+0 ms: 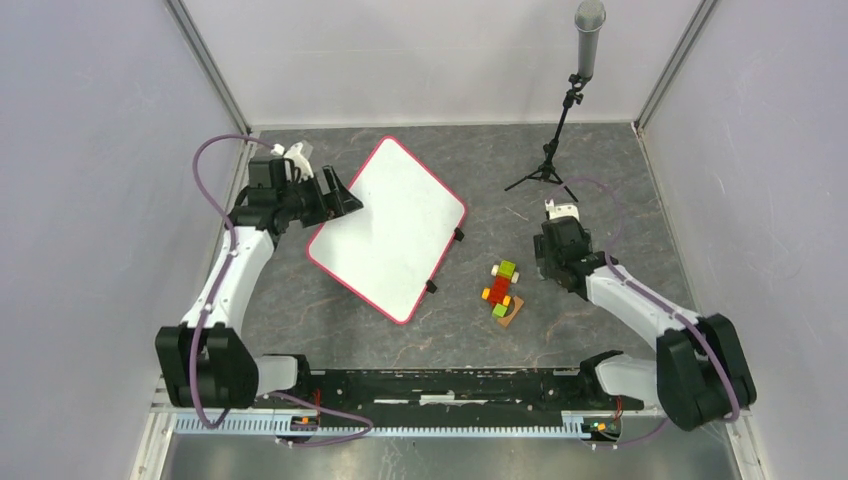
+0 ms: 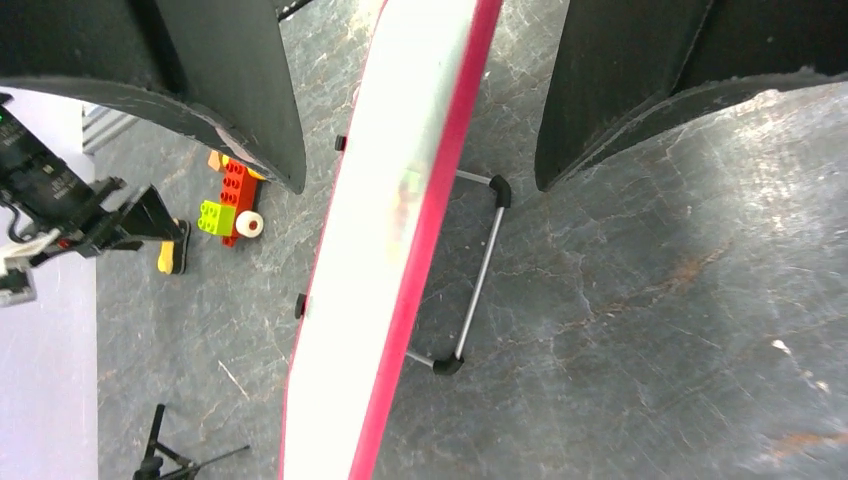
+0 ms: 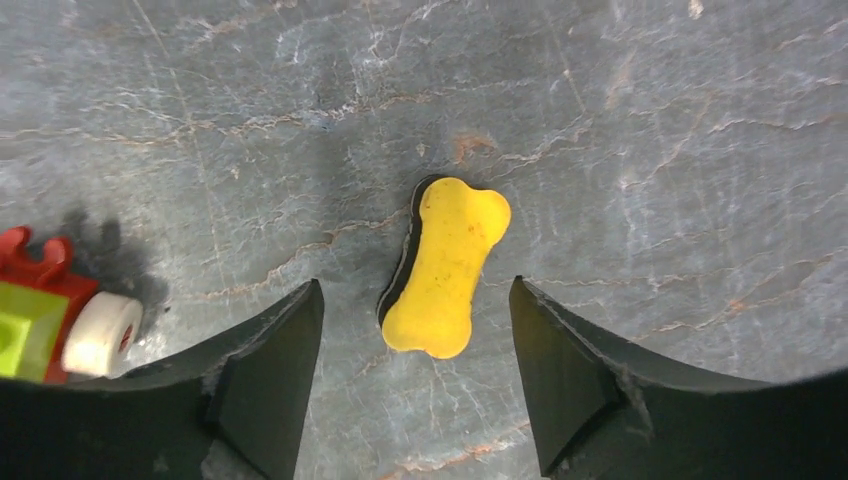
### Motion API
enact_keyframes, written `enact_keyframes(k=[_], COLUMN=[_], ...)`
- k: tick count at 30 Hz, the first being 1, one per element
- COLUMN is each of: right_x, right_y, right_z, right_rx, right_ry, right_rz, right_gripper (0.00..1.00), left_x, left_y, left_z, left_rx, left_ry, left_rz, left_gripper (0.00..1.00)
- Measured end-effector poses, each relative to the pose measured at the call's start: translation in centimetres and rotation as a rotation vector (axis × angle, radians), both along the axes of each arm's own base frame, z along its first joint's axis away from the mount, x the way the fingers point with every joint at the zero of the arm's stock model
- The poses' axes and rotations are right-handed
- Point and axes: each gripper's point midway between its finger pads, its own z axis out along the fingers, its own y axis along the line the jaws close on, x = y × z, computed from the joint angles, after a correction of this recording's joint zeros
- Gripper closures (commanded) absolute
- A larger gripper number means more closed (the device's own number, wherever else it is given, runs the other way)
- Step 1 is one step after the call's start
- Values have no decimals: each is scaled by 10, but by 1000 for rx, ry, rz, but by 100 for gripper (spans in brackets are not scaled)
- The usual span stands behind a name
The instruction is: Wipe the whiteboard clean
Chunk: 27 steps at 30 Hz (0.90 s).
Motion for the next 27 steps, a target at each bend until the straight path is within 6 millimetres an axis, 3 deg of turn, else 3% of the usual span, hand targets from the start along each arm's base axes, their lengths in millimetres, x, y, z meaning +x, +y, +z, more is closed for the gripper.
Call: enact_keyframes(k=[4, 5, 8, 13, 16, 20, 23, 27], right_x=[1, 2, 5, -12, -32, -68, -95, -127], right_y=[7, 12, 29, 42, 41, 34, 25, 8], right_z=[34, 49, 108, 236, 305, 381, 414, 436], right_rx=[31, 50, 137, 293, 343, 390, 404, 410], right_ry=[-67, -100, -246, -558, -714, -900, -1009, -1130], right_rz=[31, 49, 122, 235, 289, 355, 376, 367], right_gripper=[14, 3, 2, 2, 2, 2, 2, 2], left_x=[-7, -9, -17, -49, -83, -131, -164, -203], left_y=[5, 5, 9, 6, -5, -25, -33, -38], left_z=[18, 24, 50, 143, 212, 276, 308, 335], left_rx=[28, 33, 48, -4, -106, -258, -320, -334], left_ry=[-48, -59, -112, -352, -545, -745, -864, -977], left_rz=[29, 33, 54, 67, 30, -74, -143, -216], left_gripper=[7, 6, 4, 0, 0, 0, 0, 0])
